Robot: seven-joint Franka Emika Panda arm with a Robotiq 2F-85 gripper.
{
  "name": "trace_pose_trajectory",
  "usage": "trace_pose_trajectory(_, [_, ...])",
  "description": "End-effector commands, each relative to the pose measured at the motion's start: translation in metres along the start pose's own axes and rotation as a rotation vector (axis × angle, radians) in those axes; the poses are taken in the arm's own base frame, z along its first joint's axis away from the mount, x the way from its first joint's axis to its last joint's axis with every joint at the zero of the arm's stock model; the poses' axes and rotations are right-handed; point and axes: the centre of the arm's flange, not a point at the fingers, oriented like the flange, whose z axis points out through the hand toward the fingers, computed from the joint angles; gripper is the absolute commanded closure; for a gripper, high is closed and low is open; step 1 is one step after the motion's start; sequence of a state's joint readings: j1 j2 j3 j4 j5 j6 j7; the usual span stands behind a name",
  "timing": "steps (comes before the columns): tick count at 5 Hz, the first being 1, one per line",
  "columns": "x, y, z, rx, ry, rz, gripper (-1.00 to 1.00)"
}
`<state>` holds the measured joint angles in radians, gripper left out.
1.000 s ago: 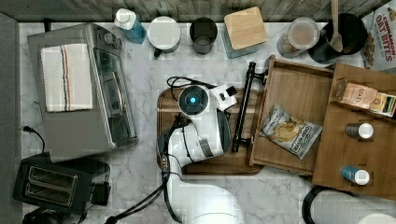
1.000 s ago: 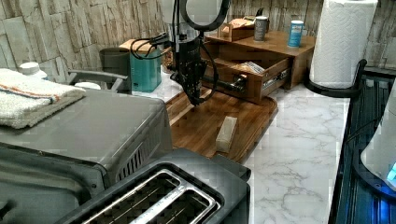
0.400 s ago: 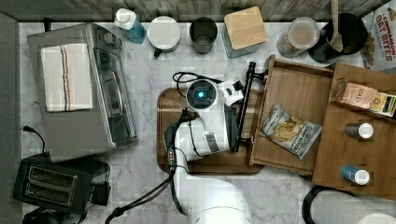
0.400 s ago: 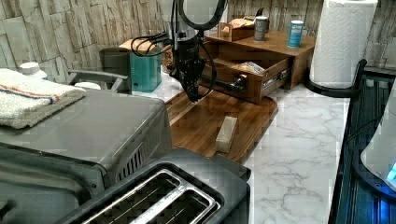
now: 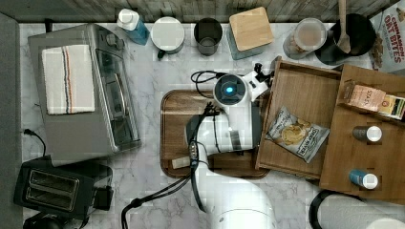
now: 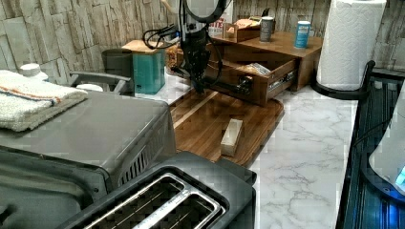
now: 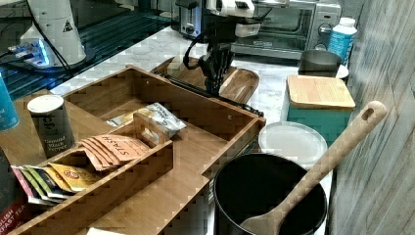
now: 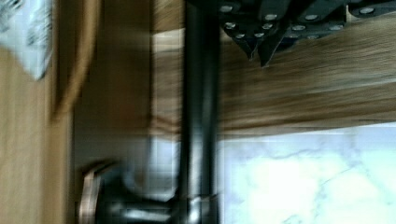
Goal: Close the drawer.
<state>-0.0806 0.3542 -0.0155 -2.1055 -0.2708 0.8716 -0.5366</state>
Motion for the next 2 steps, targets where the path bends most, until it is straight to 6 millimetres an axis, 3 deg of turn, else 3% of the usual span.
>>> trace_pose_trajectory(1, [0.032,0.164,-0.042,0.076,0.086,0.103,1.0])
trace_pose_trajectory(2, [0.03,0.209,-0.026,0.066,0.041,0.14,1.0])
